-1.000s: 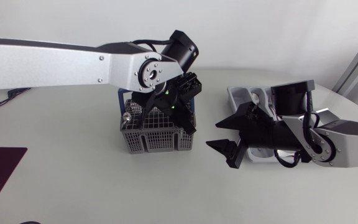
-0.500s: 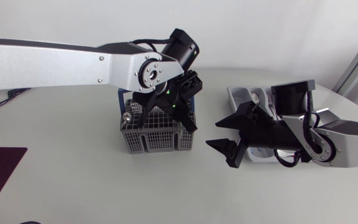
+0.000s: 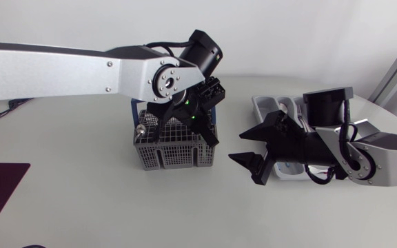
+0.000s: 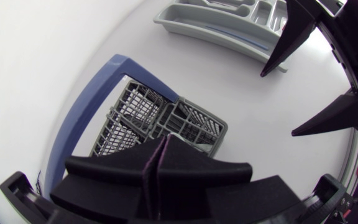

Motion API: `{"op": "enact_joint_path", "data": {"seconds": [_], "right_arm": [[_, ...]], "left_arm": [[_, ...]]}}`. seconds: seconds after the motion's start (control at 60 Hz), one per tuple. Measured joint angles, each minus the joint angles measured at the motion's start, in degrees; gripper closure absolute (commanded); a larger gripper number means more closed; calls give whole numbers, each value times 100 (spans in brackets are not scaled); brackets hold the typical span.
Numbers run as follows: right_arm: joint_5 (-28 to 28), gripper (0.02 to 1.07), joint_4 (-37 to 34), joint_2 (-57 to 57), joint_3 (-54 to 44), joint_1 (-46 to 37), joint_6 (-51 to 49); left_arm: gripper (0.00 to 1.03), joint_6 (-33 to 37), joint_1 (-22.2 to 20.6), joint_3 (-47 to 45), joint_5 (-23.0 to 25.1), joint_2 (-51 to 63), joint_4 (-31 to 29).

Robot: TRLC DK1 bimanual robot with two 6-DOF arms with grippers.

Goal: Unload the cutlery basket into the drawer organizer.

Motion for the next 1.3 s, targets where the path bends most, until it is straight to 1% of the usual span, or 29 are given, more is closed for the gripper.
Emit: {"op": "enact_joint_path", "data": {"seconds": [0.383, 0.8, 0.95, 1.3], "right_arm": [[-22, 24, -20, -120, -2, 28, 0], [-24, 24, -92, -391, -44, 72, 0], [-22, 24, -107, -461, -44, 83, 0], [-22, 24, -258, -588, -44, 258, 0]], "left_arm": [[90, 7, -179, -15, -442, -238, -4], [90, 162, -509, -68, -1147, -581, -13], [90, 223, -586, -76, -1307, -581, 0], [90, 372, -595, -151, -1467, -645, 4]]}}
